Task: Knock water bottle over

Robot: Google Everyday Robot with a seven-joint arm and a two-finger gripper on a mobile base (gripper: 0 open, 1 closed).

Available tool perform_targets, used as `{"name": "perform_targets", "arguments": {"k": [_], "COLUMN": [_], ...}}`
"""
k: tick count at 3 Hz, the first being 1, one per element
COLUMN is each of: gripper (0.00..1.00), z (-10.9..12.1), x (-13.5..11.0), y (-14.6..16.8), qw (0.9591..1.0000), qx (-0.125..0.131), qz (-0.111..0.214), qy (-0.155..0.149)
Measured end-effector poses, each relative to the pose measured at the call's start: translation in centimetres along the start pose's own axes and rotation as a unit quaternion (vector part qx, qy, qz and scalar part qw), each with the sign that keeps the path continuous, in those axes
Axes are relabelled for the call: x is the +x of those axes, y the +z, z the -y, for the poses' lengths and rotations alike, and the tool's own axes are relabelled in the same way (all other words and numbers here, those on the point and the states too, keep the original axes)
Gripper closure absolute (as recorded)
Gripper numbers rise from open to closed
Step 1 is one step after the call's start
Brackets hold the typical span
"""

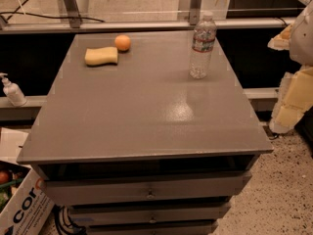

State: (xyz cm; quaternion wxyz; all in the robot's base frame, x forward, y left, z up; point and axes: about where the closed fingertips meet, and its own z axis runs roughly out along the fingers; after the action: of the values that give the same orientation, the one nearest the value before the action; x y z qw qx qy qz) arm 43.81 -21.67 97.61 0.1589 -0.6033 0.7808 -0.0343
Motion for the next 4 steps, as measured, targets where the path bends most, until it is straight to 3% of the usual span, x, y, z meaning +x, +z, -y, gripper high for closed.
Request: {"name": "perform_targets", "arguments": {"k": [1, 2, 3, 4], "gripper": [0.0, 0.0, 0.0, 0.0], "z": [0.1, 2.3, 5.8, 9.3], "x": [-0.1, -0.1, -0.6, -1.2], "y": [-0.1, 0.8, 2.2, 3.4], "qw": [0.9999, 0.999, 0.9962, 0.9906], "qx": [0.007, 0.013, 0.009, 0.003], "qz": [0.007, 0.041, 0.087, 0.135], "qy": [-0.005, -0.009, 0.004, 0.022]}}
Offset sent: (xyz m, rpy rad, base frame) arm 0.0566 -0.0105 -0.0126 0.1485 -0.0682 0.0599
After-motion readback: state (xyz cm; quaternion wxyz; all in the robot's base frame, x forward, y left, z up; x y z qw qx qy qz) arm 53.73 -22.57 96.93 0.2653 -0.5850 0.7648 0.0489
